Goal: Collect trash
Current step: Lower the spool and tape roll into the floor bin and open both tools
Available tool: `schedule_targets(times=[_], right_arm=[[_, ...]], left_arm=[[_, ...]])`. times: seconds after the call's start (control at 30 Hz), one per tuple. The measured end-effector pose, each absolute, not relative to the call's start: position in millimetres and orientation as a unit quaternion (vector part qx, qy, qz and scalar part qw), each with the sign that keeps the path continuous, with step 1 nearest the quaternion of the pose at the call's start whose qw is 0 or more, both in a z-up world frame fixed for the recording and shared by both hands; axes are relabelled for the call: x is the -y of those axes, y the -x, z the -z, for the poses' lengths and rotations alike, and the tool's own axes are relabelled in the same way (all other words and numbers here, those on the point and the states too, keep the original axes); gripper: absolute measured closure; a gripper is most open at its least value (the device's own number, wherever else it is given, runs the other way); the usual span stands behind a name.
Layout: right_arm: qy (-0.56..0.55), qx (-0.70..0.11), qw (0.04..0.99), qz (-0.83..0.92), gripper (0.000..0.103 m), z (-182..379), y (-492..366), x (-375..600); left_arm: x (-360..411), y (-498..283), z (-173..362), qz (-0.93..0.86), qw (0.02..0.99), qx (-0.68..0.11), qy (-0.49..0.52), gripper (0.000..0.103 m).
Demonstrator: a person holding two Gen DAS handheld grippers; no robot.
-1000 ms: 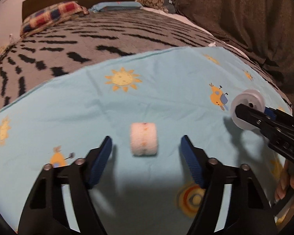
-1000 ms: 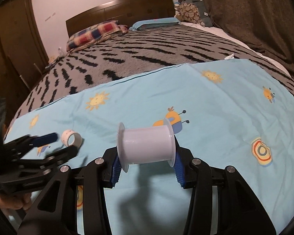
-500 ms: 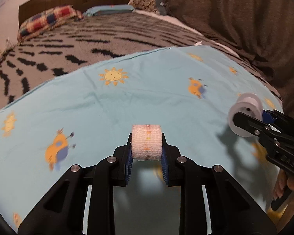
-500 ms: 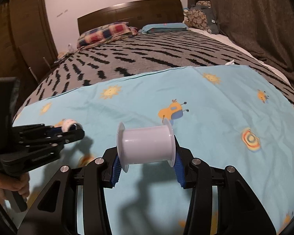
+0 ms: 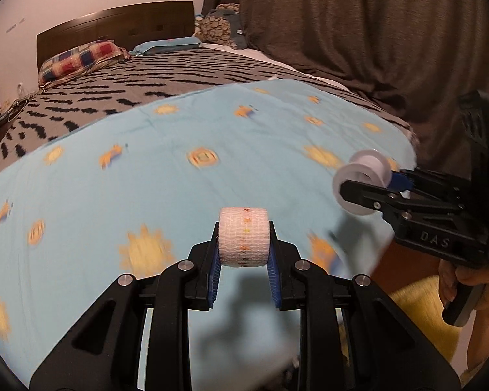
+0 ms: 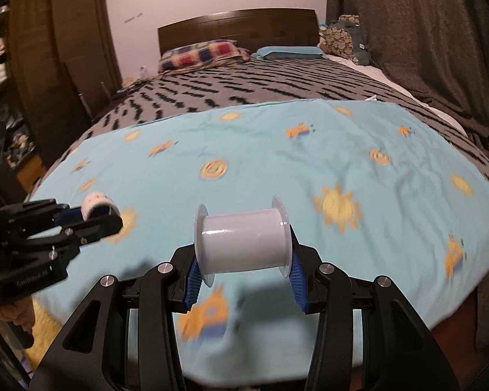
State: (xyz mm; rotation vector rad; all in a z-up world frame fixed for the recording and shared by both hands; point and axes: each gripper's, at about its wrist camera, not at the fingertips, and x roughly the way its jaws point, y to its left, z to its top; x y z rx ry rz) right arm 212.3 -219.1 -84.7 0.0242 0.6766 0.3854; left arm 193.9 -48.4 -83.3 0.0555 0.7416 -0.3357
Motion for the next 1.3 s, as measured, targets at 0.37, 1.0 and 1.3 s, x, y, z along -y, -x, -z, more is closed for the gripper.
schedule_targets(times=[0.37, 1.0, 1.3], right_arm=[[-0.019, -0.334, 0.924, -0.186, 0.057, 107, -121, 235], [-0.036, -0.445, 0.88, -0.161, 0.057, 235, -86, 225], [-0.054, -0.517, 0.84, -0.153, 0.057, 294, -107, 223]], left_arm=[[61, -92, 118, 0.153, 0.917, -0.369, -0.016, 0.08], [72, -49, 248, 0.155, 0.869, -0.47, -0.004, 0.08], [74, -69, 300, 0.161, 0.829, -0.535, 0.006, 0.08]])
